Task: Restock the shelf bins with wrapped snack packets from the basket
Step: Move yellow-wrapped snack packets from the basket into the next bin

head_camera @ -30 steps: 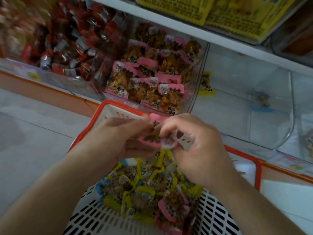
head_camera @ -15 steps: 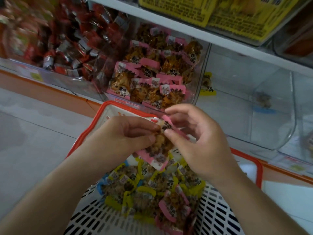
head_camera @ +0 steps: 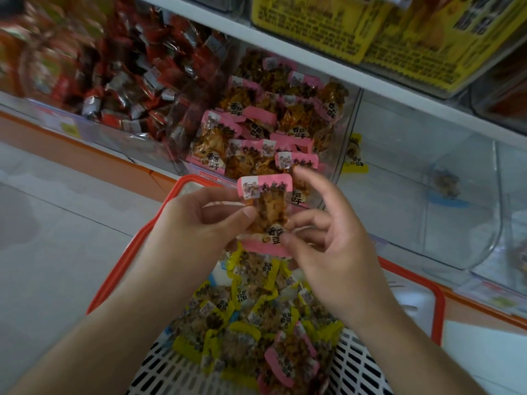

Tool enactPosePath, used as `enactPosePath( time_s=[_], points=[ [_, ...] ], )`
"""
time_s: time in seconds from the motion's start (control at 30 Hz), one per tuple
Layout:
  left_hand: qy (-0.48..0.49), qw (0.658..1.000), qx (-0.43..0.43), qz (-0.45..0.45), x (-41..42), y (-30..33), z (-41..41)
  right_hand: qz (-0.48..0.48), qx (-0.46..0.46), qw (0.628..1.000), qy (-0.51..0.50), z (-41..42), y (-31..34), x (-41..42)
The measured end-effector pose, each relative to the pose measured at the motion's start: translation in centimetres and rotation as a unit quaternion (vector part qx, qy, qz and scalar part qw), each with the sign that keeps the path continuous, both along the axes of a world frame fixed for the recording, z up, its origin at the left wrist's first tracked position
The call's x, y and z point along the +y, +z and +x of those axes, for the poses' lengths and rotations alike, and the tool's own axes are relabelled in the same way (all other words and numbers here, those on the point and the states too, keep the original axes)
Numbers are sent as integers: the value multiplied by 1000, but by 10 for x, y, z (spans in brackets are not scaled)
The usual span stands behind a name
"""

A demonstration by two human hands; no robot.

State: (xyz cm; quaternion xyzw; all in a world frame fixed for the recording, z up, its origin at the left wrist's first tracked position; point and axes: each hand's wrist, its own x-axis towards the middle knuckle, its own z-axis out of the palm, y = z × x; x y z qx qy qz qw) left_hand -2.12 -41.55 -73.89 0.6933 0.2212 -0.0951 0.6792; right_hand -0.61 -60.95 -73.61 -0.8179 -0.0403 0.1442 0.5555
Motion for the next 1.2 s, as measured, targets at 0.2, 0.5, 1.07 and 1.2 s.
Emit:
enactPosePath(
  time_s=[0.2, 0.5, 1.07, 1.2],
  points=[
    [-2, 999, 3, 43, 2, 3, -1, -91, -37, 992, 75, -2, 1, 4],
    [80, 994, 13, 71, 31, 17, 4, -81, -77, 992, -53, 15, 9, 33],
    [118, 990, 36, 69, 63, 33, 8, -447, -262, 855, 10, 96, -28, 87],
    [116, 991, 40, 54, 63, 35, 6, -455, -265, 850, 10, 97, -29, 90]
  ],
)
